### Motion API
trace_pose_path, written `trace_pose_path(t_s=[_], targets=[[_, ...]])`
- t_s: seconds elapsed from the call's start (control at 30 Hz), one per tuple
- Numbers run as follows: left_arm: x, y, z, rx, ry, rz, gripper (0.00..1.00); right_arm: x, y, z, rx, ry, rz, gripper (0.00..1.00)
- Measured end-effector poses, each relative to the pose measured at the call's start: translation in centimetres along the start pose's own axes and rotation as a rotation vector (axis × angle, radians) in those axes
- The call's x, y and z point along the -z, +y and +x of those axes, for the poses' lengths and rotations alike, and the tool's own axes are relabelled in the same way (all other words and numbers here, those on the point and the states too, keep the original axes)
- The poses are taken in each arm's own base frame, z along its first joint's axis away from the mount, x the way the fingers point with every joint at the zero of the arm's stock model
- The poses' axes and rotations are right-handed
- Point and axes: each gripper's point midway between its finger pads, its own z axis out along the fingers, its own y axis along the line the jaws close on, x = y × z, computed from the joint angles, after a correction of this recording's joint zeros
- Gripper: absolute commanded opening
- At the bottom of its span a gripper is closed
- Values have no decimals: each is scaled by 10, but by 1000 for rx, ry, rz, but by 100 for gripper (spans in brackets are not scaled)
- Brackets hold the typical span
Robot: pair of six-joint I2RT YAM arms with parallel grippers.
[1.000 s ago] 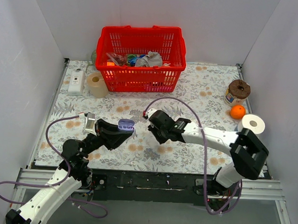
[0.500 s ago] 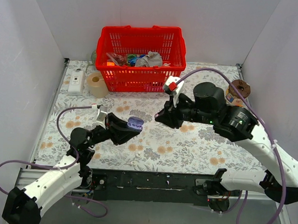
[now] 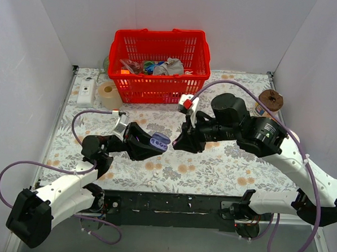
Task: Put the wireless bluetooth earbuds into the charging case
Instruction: Place the earbud in the charging case.
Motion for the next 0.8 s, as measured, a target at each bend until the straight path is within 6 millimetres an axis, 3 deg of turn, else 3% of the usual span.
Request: trace_pose_path(t_s=[0.37,0.63,0.8], targets=[[1,6,8,-46,54,-4,0,-42,3,1,-20,41,-22,1],[2,4,6,-77,51,-8,0,-63,2,-4,-24,32,-5,1],[2,5,7,-84,52,-15,0,-66,0,-9,-21,19,13,1]])
